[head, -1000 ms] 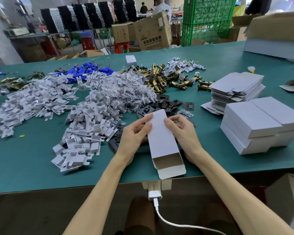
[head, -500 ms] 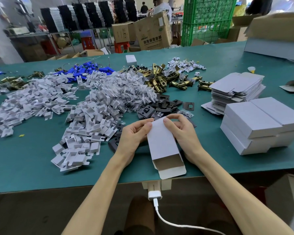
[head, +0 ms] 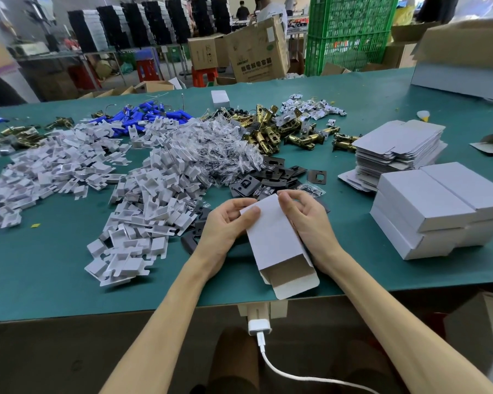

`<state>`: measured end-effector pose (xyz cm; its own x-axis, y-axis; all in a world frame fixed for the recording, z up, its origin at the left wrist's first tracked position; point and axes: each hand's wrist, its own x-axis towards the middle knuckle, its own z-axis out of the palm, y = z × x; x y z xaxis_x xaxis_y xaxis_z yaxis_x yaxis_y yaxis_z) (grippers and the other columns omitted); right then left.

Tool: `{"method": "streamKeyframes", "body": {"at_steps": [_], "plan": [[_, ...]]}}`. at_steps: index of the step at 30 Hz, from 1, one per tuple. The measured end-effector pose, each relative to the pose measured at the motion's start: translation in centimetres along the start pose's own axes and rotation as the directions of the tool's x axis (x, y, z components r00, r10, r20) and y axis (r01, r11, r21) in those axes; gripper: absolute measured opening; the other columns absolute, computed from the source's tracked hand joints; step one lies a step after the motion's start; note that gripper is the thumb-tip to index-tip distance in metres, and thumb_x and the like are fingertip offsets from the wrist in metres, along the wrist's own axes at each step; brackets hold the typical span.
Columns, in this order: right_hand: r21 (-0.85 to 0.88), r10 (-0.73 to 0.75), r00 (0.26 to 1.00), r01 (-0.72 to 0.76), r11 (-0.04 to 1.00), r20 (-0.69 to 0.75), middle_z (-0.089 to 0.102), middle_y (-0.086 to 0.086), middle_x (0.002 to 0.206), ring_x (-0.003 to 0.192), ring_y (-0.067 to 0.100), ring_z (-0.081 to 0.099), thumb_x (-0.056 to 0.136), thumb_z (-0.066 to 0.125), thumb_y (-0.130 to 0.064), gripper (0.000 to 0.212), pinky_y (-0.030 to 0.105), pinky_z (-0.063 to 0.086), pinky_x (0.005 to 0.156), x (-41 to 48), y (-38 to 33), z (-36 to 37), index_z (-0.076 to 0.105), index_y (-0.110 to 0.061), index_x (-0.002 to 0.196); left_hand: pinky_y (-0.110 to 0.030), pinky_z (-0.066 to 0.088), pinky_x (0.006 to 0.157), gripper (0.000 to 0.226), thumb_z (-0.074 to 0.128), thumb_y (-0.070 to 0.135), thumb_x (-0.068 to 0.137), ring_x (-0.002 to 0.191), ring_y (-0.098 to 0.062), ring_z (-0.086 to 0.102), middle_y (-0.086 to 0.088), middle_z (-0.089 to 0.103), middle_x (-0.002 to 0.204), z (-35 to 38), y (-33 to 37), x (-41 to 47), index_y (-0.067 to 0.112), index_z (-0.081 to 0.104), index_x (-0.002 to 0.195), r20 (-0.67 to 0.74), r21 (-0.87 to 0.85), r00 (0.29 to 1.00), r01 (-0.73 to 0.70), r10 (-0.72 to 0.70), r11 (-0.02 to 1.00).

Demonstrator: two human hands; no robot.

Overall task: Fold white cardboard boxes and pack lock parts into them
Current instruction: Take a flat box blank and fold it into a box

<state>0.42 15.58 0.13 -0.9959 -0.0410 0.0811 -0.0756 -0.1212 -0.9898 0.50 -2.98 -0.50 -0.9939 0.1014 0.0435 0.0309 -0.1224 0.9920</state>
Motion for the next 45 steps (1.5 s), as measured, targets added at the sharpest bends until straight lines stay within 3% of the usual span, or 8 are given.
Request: {"method": "streamKeyframes", "body": {"at_steps": [5,8,12,17,21,32,37,45], "plan": [[-0.066,0.022,0.998,-0.026,0.997,-0.062,0.076,0.004,0.095,0.084,0.021,0.072,0.092,0.045,-0.066,0.058,0.031,0.056,0.074,0.4,0.2,0.2,0.072,-0.017,0.106,-0.033,0.06,0.078,0.048,0.071,0.032,0.088,0.093,-0.014,0.071,-0.002,0.076,0.105,-0.9,0.5,0.2,0.005,0.066,0.127,-0.212,-0.171,0.975,-0.103,0.066,0.98],[-0.062,0.029,0.999,-0.031,0.998,-0.024,0.071,0.019,0.099,0.073,0.024,0.07,0.094,0.041,-0.066,0.063,0.034,0.054,0.067,0.3,0.1,0.6,0.071,-0.012,0.107,-0.029,0.059,0.071,0.02,0.06,0.022,0.101,0.091,-0.014,0.068,0.002,0.075,0.101,-2.6,0.5,0.6,0.012,0.067,0.117,-0.323,-0.371,0.946,-0.159,0.034,0.915],[-0.239,0.019,0.997,-0.001,0.971,0.069,0.077,0.005,0.091,0.073,0.021,0.076,0.094,0.036,-0.067,0.063,0.027,0.047,0.046,0.3,0.1,1.4,0.063,-0.012,0.107,-0.031,0.047,0.1,0.018,0.057,0.023,0.099,0.105,-0.01,0.07,0.008,0.077,0.111,-3.3,0.8,0.8,0.026,0.066,0.115,-0.298,-0.505,0.954,-0.175,0.02,0.845],[-0.045,0.03,0.999,-0.028,0.999,0.042,0.078,0.011,0.086,0.059,0.025,0.072,0.099,0.038,-0.062,0.055,0.023,0.04,0.037,0.3,0.0,0.8,0.066,-0.016,0.108,-0.032,0.052,0.1,0.056,0.064,0.023,0.087,0.118,-0.021,0.062,-0.007,0.066,0.131,-1.9,0.9,0.5,0.015,0.056,0.141,-0.169,-0.402,0.978,-0.179,0.119,0.898],[0.212,0.105,0.993,-0.093,0.973,-0.047,0.079,0.003,0.096,0.064,0.027,0.075,0.086,0.045,-0.067,0.057,0.023,0.044,0.037,0.6,-0.2,0.4,0.052,-0.017,0.112,-0.035,0.05,0.087,0.039,0.067,0.017,0.09,0.117,-0.026,0.056,-0.005,0.068,0.128,-1.1,0.9,0.1,0.023,0.063,0.128,-0.133,-0.233,0.974,-0.213,0.185,0.949],[0.465,0.174,0.985,-0.148,0.873,-0.013,0.071,0.021,0.119,0.103,0.034,0.073,0.087,0.051,-0.068,0.071,0.04,0.062,0.078,0.9,-0.5,-0.4,0.055,-0.008,0.126,-0.026,0.056,0.087,0.049,0.06,-0.021,0.089,0.122,-0.014,0.062,0.005,0.07,0.129,-0.5,0.0,0.3,0.022,0.066,0.112,-0.097,0.199,0.921,-0.353,0.377,0.914],[0.36,0.139,0.987,-0.103,0.927,-0.077,0.066,0.018,0.125,0.114,0.028,0.068,0.098,0.067,-0.021,0.038,0.04,0.061,0.082,1.0,0.1,-0.4,0.055,-0.002,0.128,-0.034,0.053,0.105,0.036,0.056,-0.015,0.095,0.134,-0.007,0.057,0.008,0.065,0.141,-0.6,-0.3,0.5,0.015,0.071,0.107,-0.094,0.159,0.944,-0.301,0.318,0.94],[0.346,0.09,0.992,-0.056,0.937,-0.083,0.072,0.012,0.119,0.114,0.03,0.069,0.092,0.074,-0.014,0.042,0.041,0.061,0.086,0.7,0.3,-0.6,0.058,-0.007,0.13,-0.043,0.055,0.096,0.013,0.066,0.013,0.101,0.106,-0.022,0.064,-0.002,0.071,0.114,-0.4,-0.2,0.2,0.02,0.07,0.111,-0.173,-0.035,0.976,-0.138,0.13,0.99]]}}
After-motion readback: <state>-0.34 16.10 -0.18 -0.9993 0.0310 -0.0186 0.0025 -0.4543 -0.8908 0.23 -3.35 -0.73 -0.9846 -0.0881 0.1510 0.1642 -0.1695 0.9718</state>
